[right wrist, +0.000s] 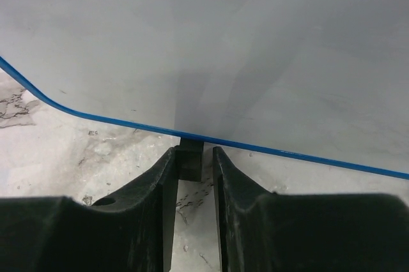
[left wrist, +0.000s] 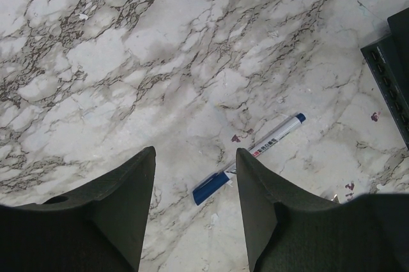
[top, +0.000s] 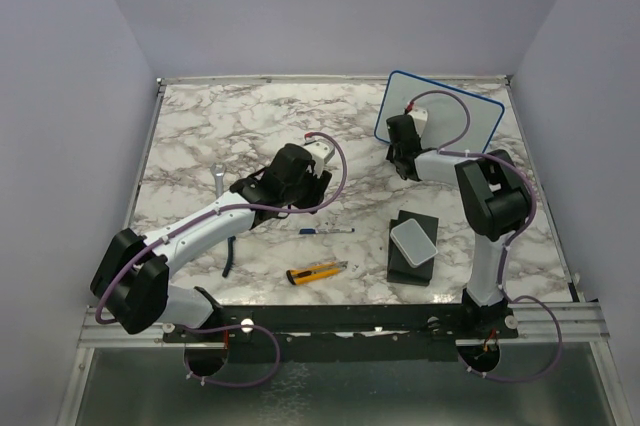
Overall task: Write a sentence on the whiteboard
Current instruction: Move the whiteboard stand to the center of the board.
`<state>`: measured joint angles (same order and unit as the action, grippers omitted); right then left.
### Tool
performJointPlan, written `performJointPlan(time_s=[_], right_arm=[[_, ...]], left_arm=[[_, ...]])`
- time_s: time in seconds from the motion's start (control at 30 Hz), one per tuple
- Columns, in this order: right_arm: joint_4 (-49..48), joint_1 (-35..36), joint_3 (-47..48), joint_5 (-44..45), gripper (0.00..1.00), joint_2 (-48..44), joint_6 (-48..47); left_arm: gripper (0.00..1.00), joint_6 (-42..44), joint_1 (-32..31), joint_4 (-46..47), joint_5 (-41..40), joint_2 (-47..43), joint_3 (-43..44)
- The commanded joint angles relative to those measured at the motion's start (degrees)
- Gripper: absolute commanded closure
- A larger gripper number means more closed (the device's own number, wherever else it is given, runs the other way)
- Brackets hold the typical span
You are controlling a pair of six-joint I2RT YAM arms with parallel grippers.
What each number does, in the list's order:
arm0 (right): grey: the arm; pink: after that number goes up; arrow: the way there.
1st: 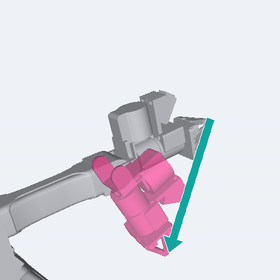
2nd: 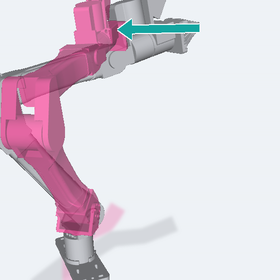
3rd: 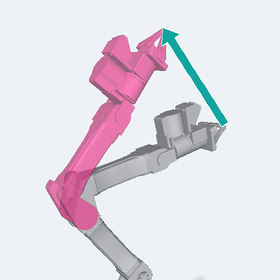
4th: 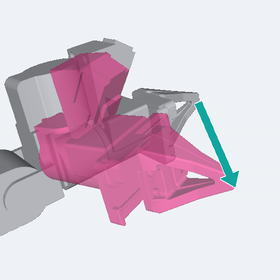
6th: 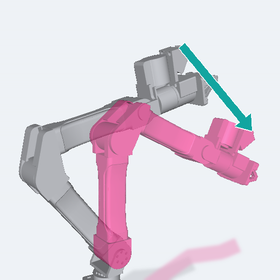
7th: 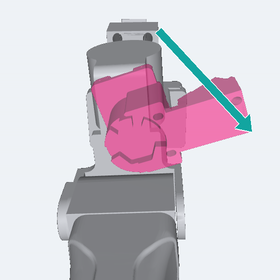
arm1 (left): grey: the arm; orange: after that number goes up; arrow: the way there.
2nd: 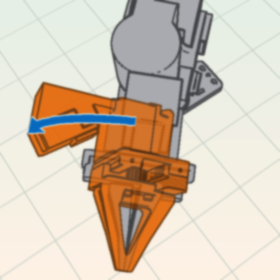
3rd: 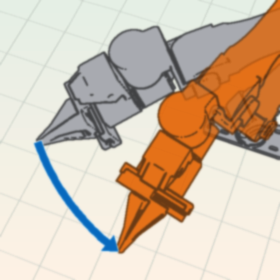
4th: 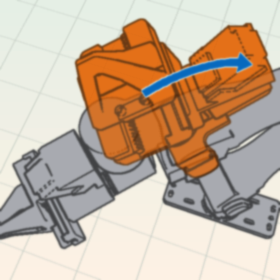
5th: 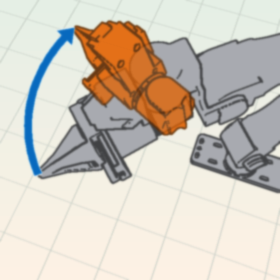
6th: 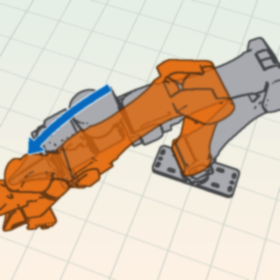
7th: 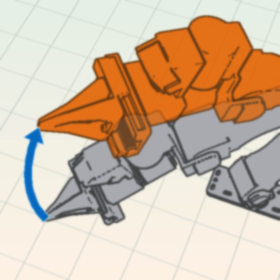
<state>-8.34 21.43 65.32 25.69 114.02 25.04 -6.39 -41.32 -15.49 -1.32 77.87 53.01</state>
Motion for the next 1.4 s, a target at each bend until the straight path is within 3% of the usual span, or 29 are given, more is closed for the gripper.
performJointPlan(time_s=[0.0, 0.5, 1.37], right_arm=[[-1.04, 0.45, 1.04, 2.13, 0.71, 1.95, -0.50], [-1.72, 1.45, -1.73, 2.91, 0.99, 0.41, 1.57], [4.59, 10.01, -12.15, 8.69, 1.00, -8.63, 10.66]], left_arm=[[0.44, -0.23, 0.24, 0.79, 1.27, -0.24, -0.46], [0.44, -0.01, 0.20, 0.63, 4.04, -0.11, -0.37], [0.44, 3.12, 0.23, -0.69, 2.39, -3.31, -1.50]])
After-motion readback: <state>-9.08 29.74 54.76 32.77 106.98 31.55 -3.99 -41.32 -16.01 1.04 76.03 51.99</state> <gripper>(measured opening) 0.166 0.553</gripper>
